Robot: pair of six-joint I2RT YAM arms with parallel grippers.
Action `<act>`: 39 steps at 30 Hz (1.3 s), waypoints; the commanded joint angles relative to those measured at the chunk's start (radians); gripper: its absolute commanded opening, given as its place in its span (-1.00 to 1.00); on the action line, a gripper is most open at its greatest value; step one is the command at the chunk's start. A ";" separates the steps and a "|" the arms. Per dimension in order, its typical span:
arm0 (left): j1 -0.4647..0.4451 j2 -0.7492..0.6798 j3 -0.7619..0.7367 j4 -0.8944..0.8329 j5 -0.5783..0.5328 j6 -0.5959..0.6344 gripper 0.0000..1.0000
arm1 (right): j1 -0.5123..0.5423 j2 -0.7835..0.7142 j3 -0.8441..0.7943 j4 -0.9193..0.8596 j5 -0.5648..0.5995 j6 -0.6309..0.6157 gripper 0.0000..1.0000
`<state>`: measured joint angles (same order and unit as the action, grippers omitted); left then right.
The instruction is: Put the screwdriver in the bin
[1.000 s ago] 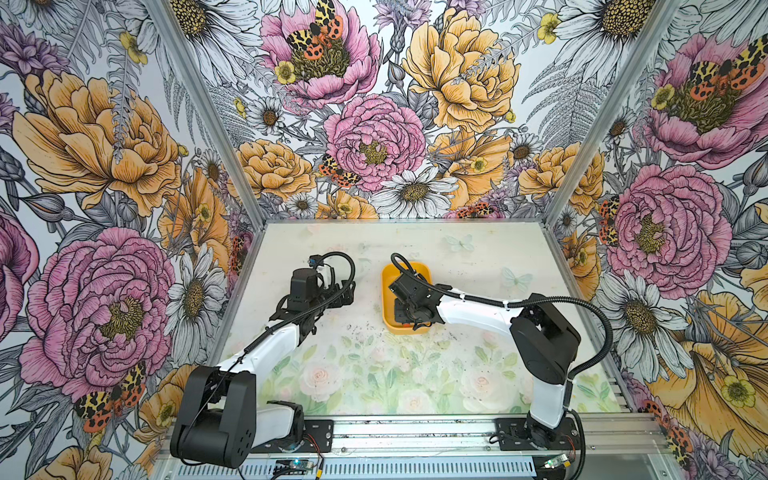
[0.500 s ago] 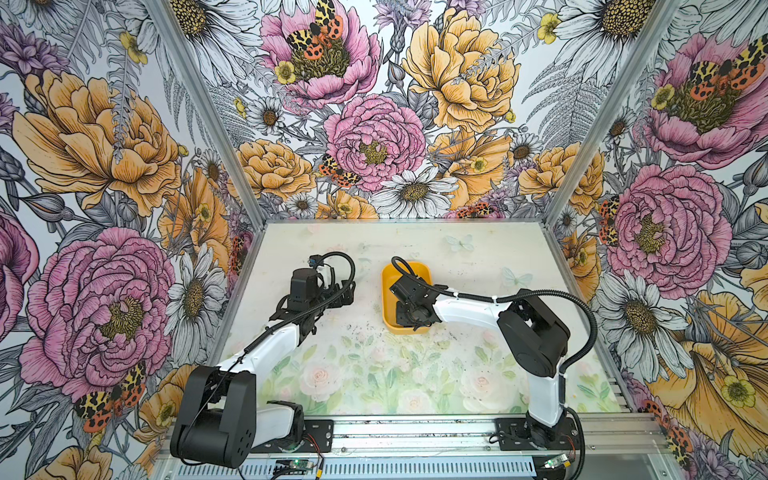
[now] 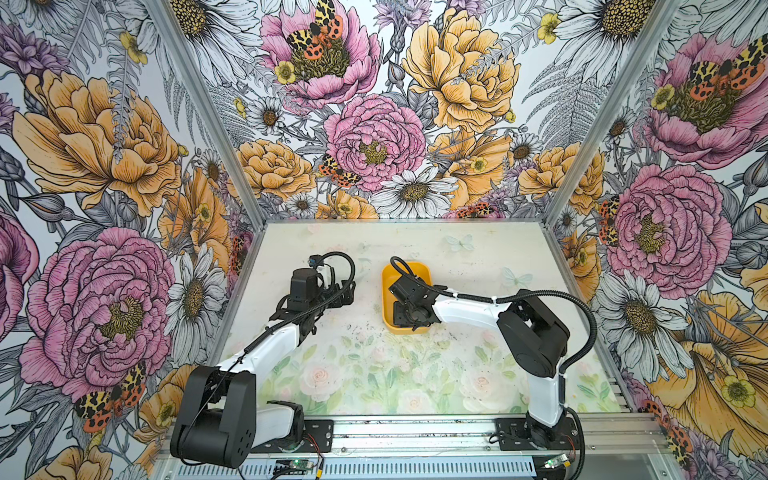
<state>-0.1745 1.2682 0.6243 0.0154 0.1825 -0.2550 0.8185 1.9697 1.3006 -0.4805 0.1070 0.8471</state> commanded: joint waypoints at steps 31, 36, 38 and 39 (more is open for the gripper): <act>0.168 0.004 0.056 0.257 -0.127 0.242 0.98 | -0.612 -0.657 -0.275 0.195 -0.062 -0.832 0.48; 0.272 0.107 0.019 0.430 -0.066 0.244 0.98 | -0.729 -0.695 -0.452 0.437 -0.065 -0.804 0.47; 0.302 0.137 0.013 0.464 -0.033 0.228 0.98 | -0.768 -0.714 -0.541 0.561 -0.069 -0.788 0.47; 0.311 0.149 0.002 0.492 -0.023 0.223 0.98 | -0.786 -0.723 -0.587 0.628 -0.067 -0.785 0.47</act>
<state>0.1081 1.3907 0.6540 0.3763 0.0933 -0.0265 0.0662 1.2930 0.7944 -0.0906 0.0540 0.0471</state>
